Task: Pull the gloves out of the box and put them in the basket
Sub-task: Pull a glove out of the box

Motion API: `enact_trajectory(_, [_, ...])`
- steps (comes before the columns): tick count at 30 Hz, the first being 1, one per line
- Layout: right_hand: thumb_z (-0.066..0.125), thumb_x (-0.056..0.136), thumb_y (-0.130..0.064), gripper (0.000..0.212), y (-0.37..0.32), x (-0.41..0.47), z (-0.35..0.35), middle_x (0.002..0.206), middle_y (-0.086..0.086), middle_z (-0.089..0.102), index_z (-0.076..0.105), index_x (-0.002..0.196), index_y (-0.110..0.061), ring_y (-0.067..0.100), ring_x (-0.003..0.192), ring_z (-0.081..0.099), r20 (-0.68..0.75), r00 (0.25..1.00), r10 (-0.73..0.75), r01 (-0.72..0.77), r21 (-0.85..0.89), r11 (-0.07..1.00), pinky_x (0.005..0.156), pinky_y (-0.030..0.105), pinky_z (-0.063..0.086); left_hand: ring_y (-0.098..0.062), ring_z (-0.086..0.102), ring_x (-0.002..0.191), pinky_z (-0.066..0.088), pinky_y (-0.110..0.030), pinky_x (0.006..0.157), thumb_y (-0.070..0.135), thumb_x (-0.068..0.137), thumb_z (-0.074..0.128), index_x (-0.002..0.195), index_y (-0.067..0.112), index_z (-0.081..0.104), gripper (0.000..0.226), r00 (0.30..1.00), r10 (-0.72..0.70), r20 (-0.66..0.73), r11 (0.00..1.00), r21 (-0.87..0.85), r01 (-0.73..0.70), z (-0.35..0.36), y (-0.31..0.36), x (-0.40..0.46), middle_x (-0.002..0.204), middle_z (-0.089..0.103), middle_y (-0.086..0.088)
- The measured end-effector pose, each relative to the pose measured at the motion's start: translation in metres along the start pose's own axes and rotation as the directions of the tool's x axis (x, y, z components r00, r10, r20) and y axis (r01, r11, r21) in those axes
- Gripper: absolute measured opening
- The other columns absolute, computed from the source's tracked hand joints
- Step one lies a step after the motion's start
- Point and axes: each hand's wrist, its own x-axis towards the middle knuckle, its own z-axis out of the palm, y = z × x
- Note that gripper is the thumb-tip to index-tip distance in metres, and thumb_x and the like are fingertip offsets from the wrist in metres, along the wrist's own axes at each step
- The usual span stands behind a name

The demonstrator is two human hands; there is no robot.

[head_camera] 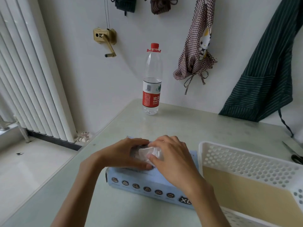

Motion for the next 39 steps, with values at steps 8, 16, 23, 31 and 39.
enact_trajectory(8, [0.063,0.089,-0.020,0.006,0.012,0.002,-0.027,0.080,-0.011,0.072,0.068,0.085,-0.024,-0.002,0.074,0.066,-0.172,0.941,0.292,-0.107,0.666,0.739,0.068,0.014,0.052,0.010,0.050,0.109,0.040,-0.012,0.096,0.061,0.065,0.075,0.121,0.043,0.053,0.063,1.000,0.009,-0.010,0.999,-0.047,-0.010,0.004,-0.011,0.003,0.121,0.052,0.033])
enact_trajectory(16, [0.069,0.082,-0.025,0.004,0.033,-0.009,-0.067,0.080,-0.010,0.074,0.071,0.084,-0.028,0.004,0.075,0.069,-0.241,0.925,0.294,-0.074,0.645,0.761,0.070,0.016,0.051,0.004,0.039,0.123,0.027,-0.014,0.102,0.058,0.066,0.075,0.142,0.033,0.038,0.089,1.000,-0.008,-0.030,1.000,0.007,0.008,0.002,-0.003,0.002,0.140,0.040,0.023])
enact_trajectory(23, [0.066,0.086,-0.031,0.008,0.036,-0.001,-0.042,0.090,-0.012,0.071,0.071,0.088,-0.025,-0.002,0.088,0.063,-0.064,0.960,0.273,-0.189,0.575,0.796,0.080,0.020,0.049,0.005,0.057,0.103,0.047,-0.022,0.091,0.056,0.070,0.072,0.118,0.035,0.060,0.053,0.975,0.129,-0.179,0.976,-0.150,-0.157,0.009,0.030,0.008,0.116,0.061,0.024])
enact_trajectory(31, [0.062,0.090,-0.023,0.022,0.040,0.011,-0.067,0.085,0.007,0.074,0.065,0.100,-0.004,0.011,0.073,0.068,0.043,0.940,0.338,-0.253,0.753,0.608,0.078,0.025,0.051,0.000,0.066,0.072,0.052,-0.017,0.070,0.030,0.084,0.068,0.087,0.019,0.075,0.014,0.872,-0.011,-0.489,0.922,-0.341,-0.180,0.001,0.037,0.012,0.079,0.072,0.013])
enact_trajectory(39, [0.084,0.060,-0.037,0.111,0.031,0.025,-0.087,0.139,-0.007,0.041,0.018,0.149,-0.029,0.009,0.126,0.045,0.252,0.956,0.150,-0.278,0.611,0.741,0.101,0.025,0.042,-0.001,0.068,0.081,0.051,-0.007,0.070,0.023,0.085,0.066,0.099,0.008,0.072,0.021,0.882,0.063,-0.468,0.913,-0.330,-0.241,-0.034,0.074,0.009,0.098,0.072,-0.004])
